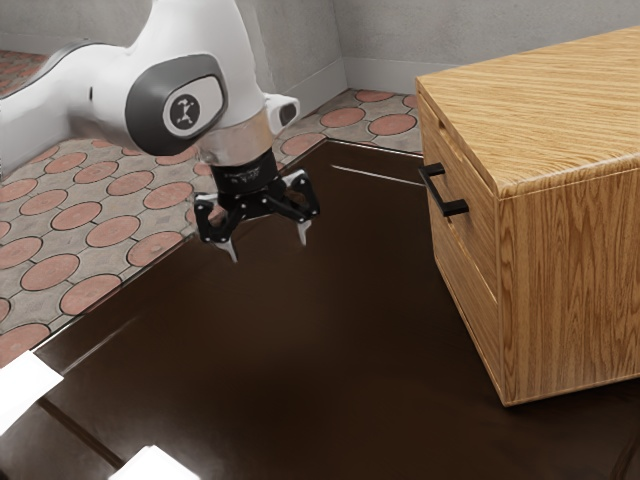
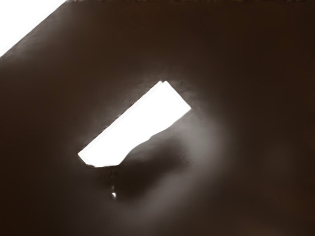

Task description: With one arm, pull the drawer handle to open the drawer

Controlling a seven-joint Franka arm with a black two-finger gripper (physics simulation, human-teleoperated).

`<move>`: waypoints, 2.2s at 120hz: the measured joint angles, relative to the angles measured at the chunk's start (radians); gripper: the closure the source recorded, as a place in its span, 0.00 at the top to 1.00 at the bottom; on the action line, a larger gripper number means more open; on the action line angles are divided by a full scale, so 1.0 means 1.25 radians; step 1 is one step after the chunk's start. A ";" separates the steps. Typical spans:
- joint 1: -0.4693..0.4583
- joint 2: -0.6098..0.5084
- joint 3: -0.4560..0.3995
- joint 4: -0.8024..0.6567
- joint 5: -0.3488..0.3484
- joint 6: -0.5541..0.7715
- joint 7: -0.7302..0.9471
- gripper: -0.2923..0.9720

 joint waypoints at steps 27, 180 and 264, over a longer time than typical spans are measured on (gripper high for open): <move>-0.026 0.001 0.003 0.004 -0.021 0.126 -0.114 0.77; 0.108 0.092 -0.150 -0.071 -0.387 0.488 -0.037 0.77; 0.134 -0.127 -0.064 -0.338 -0.432 0.498 0.013 0.76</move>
